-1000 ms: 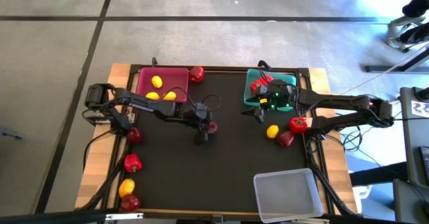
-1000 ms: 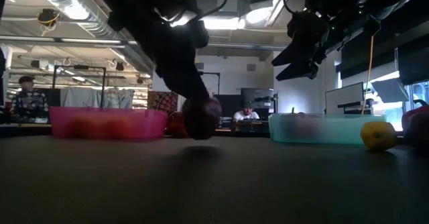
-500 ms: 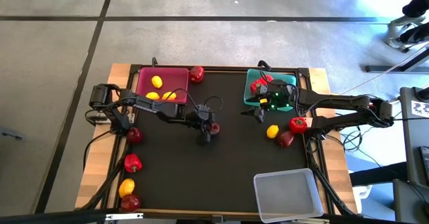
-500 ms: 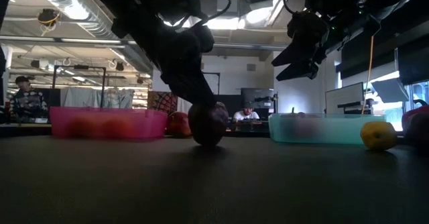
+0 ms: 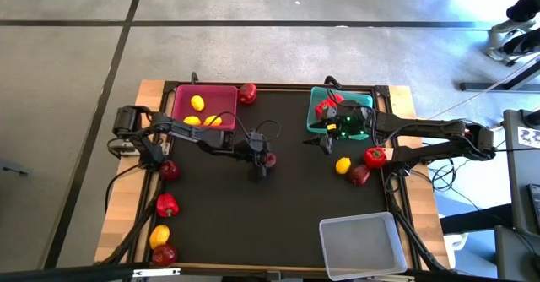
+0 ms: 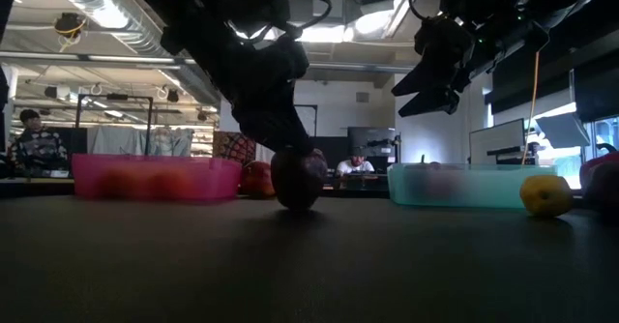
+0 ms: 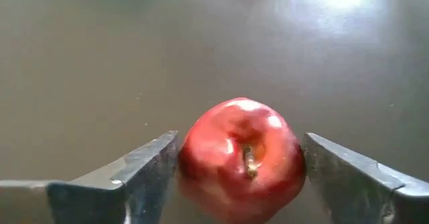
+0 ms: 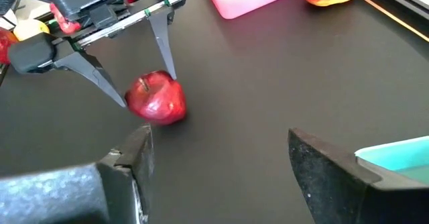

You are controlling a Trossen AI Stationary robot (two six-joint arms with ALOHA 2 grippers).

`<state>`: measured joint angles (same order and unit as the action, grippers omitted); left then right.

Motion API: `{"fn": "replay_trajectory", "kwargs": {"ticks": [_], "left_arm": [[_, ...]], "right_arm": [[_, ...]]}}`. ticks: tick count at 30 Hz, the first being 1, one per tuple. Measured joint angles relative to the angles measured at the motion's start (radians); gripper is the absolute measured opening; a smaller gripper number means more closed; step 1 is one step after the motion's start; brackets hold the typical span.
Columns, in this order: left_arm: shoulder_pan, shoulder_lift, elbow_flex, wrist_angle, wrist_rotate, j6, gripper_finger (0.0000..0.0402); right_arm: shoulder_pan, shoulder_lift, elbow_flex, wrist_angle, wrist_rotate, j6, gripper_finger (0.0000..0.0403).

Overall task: Sort produce into baskets
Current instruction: Put the apple into the transparent bin

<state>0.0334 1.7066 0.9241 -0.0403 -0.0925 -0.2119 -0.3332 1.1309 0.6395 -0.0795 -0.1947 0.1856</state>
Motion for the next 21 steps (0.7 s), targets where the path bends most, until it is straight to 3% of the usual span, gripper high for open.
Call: {"fn": "replay_trajectory", "kwargs": {"ticks": [7, 21], "left_arm": [[0.0, 0.011, -0.001, -0.008, -0.001, 0.0, 0.0394], [-0.003, 0.009, 0.0, -0.079, 0.007, -0.048, 0.0374]], "right_arm": [[0.0, 0.0, 0.0, 0.0, 0.0, 0.0, 0.0259], [0.0, 0.0, 0.0, -0.006, 0.0, 0.0, 0.0259]]}}
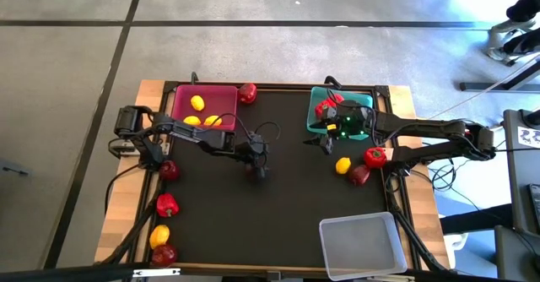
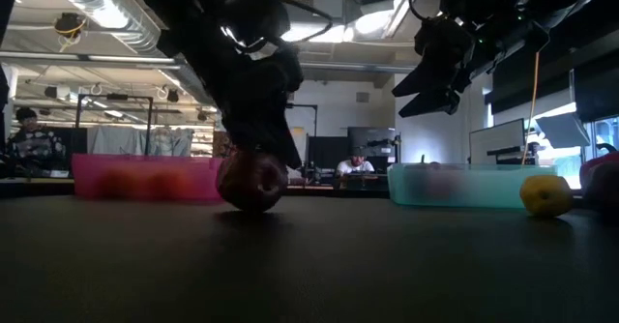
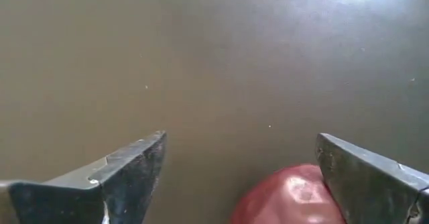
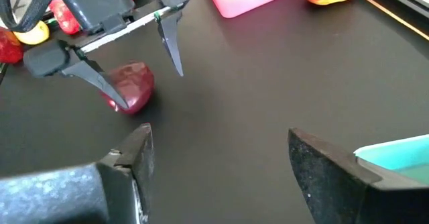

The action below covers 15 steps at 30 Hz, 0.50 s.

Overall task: Sort produce into baskets
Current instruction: Put the apple into the transparent bin

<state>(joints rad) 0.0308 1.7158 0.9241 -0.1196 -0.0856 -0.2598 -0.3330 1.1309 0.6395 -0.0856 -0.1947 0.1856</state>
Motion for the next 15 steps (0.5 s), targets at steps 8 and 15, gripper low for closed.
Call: {"fn": "replay_trajectory", "kwargs": {"ticks": [8, 15], "left_arm": [[-0.04, -0.118, 0.008, -0.054, 0.012, 0.03, 0.0361], [-0.094, -0.2, 0.008, -0.256, 0.011, 0.064, 0.0361]], "right_arm": [[0.0, 0.0, 0.0, -0.012, 0.0, 0.0, 0.0259], [0.0, 0.0, 0.0, -0.029, 0.0, 0.001, 0.0259]]}}
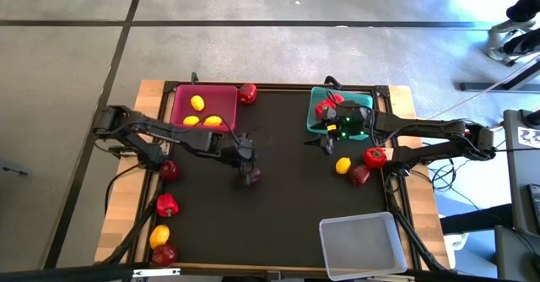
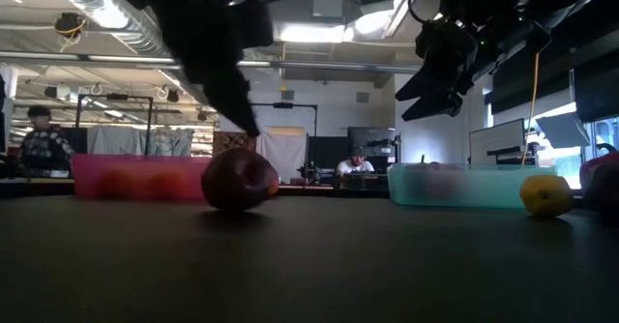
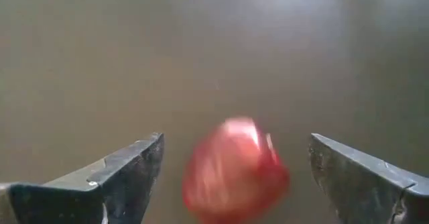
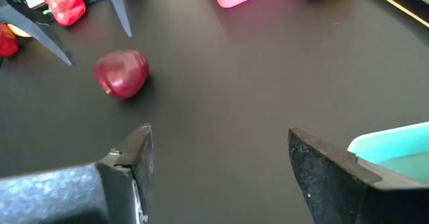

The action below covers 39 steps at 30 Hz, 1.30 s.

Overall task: Sort produce into baskets
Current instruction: Put the apple into the transparent bin

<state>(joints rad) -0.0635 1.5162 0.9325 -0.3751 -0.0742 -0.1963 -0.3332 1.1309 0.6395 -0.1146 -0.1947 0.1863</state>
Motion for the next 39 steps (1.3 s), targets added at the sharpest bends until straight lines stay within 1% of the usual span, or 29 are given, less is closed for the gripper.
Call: {"fn": "replay_trajectory", "kwargs": {"ticks": [2, 5, 7, 11, 13, 16, 20, 29, 33, 39], "left_arm": [[-0.017, 0.001, 0.0, -0.054, 0.0, 0.015, 0.0361], [-0.041, 0.007, -0.001, -0.089, 0.0, 0.028, 0.0361], [-0.052, 0.008, -0.011, -0.083, -0.01, 0.054, 0.0361], [-0.063, 0.008, -0.035, -0.044, -0.09, 0.154, 0.0361], [-0.061, 0.014, -0.05, -0.009, -0.108, 0.187, 0.0361], [-0.058, 0.028, -0.061, 0.025, -0.088, 0.195, 0.0361], [-0.061, 0.065, -0.062, 0.008, -0.058, 0.174, 0.0361], [-0.061, 0.173, -0.064, 0.094, -0.056, 0.233, 0.0359], [-0.061, 0.171, -0.061, 0.112, -0.055, 0.225, 0.0337], [-0.059, 0.171, -0.062, 0.126, -0.055, 0.249, 0.0276]], "right_arm": [[0.0, 0.0, 0.0, -0.001, 0.0, 0.0, 0.0259], [0.0, 0.0, 0.0, -0.001, 0.0, 0.0, 0.0259], [0.0, 0.0, 0.0, -0.001, 0.0, 0.0, 0.0259], [0.0, 0.0, 0.0, 0.0, 0.0, 0.0, 0.0259], [0.0, 0.0, 0.0, 0.0, 0.0, 0.0, 0.0259], [0.0, 0.0, 0.0, 0.001, 0.0, 0.0, 0.0259], [0.0, 0.0, 0.0, 0.001, 0.0, 0.0, 0.0259], [0.0, 0.0, 0.0, 0.0, 0.01, 0.0, 0.0259], [0.0, 0.0, 0.0, 0.001, 0.01, 0.0, 0.0259], [0.0, 0.003, 0.0, 0.01, 0.013, 0.0, 0.0259]]}}
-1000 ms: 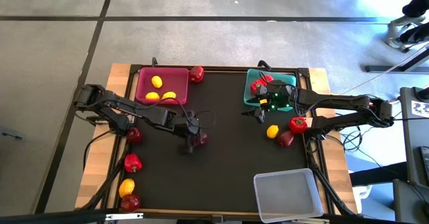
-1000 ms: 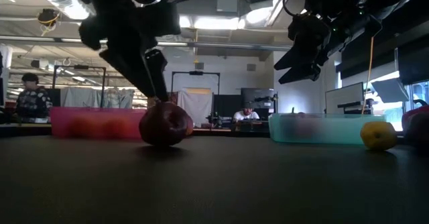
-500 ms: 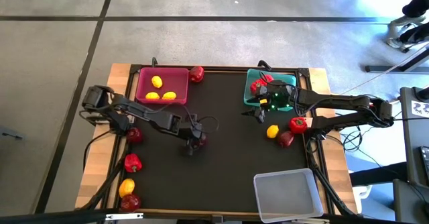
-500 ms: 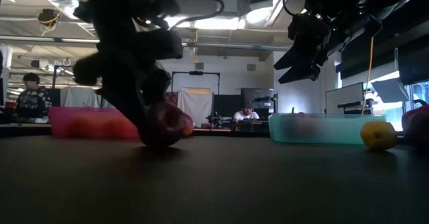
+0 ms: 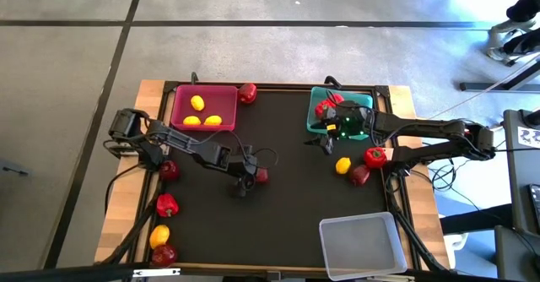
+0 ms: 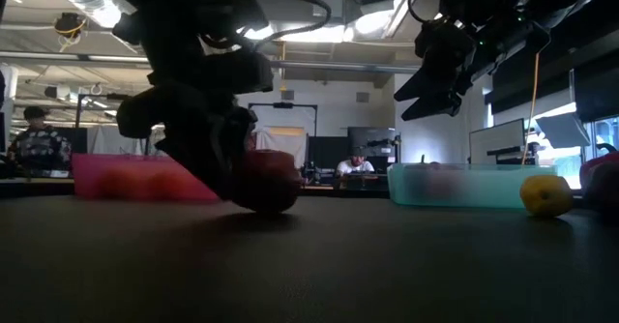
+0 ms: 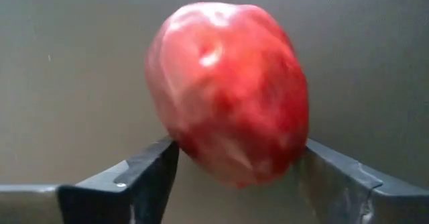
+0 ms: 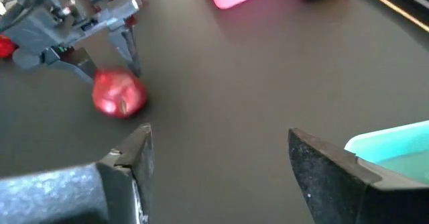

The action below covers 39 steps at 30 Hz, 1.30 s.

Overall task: Sort produce into baskets
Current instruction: Put the apple into the transparent bin

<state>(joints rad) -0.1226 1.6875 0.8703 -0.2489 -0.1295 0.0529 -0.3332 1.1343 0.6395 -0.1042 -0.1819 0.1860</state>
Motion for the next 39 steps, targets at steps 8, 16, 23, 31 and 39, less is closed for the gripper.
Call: {"fn": "replay_trajectory", "kwargs": {"ticks": [8, 16, 23, 31, 39], "left_arm": [[0.0, 0.0, 0.0, 0.033, 0.0, 0.007, 0.0253], [-0.007, 0.0, 0.0, 0.063, -0.001, -0.087, 0.0289], [-0.01, 0.0, 0.001, 0.001, 0.0, -0.191, 0.0327], [-0.008, 0.0, 0.001, 0.023, -0.008, -0.177, 0.0329], [0.006, 0.0, 0.001, 0.042, -0.011, -0.116, 0.0265]], "right_arm": [[-0.001, 0.0, 0.0, 0.002, 0.024, 0.0, 0.0259], [-0.001, 0.0, 0.0, -0.011, 0.005, 0.01, 0.0259], [-0.001, 0.0, 0.0, -0.02, 0.007, 0.015, 0.0259], [-0.001, 0.0, 0.0, -0.02, 0.007, 0.015, 0.0259], [-0.001, 0.0, 0.0, -0.02, 0.008, 0.015, 0.0259]]}}
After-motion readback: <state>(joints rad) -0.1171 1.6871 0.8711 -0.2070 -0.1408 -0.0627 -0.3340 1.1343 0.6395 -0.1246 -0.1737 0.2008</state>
